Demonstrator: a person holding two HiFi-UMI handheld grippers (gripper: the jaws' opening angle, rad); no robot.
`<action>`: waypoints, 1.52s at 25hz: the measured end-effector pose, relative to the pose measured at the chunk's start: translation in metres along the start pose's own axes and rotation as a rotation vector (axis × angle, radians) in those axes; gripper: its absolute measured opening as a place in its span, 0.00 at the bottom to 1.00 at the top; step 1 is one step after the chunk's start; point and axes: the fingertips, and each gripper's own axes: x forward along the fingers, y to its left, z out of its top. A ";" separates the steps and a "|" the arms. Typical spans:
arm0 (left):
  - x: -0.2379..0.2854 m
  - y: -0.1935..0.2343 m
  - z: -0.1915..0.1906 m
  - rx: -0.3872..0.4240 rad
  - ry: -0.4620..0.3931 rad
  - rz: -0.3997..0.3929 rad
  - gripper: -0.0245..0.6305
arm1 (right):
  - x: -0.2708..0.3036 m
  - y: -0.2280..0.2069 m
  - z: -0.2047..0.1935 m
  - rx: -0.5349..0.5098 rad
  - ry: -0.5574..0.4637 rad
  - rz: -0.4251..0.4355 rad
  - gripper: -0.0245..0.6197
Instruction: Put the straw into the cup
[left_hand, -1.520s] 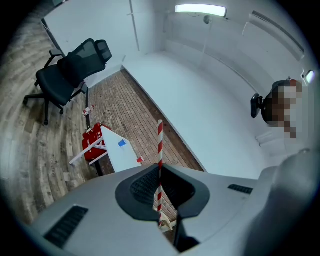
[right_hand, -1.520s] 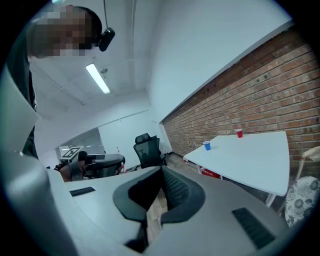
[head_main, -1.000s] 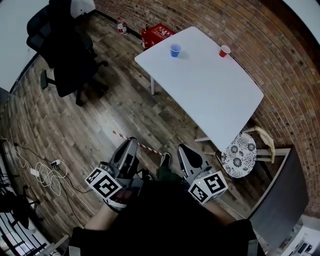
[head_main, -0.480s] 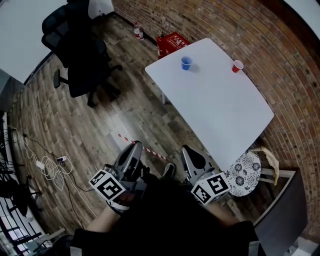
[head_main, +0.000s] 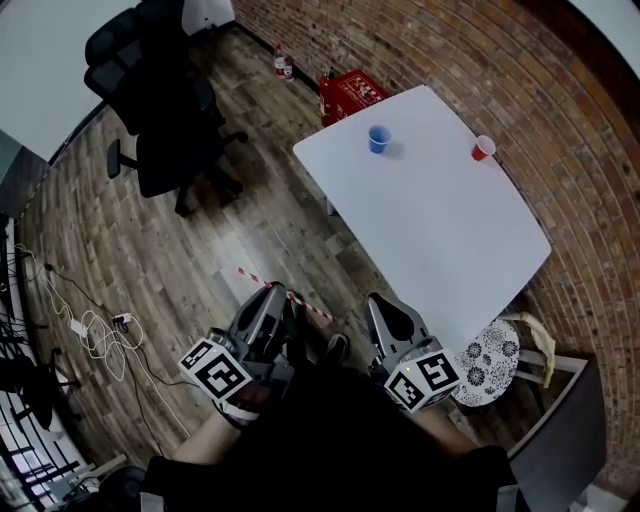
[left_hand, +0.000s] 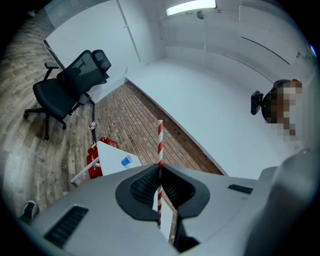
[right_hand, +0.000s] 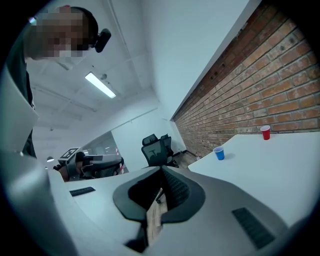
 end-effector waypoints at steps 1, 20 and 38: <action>0.006 0.001 0.004 0.003 0.002 -0.006 0.08 | 0.005 -0.003 0.003 -0.001 -0.003 -0.005 0.07; 0.063 0.093 0.156 -0.035 0.032 -0.098 0.08 | 0.167 0.014 0.048 -0.034 -0.028 -0.130 0.07; 0.088 0.180 0.230 -0.124 0.076 -0.144 0.08 | 0.272 0.034 0.039 -0.053 0.053 -0.227 0.07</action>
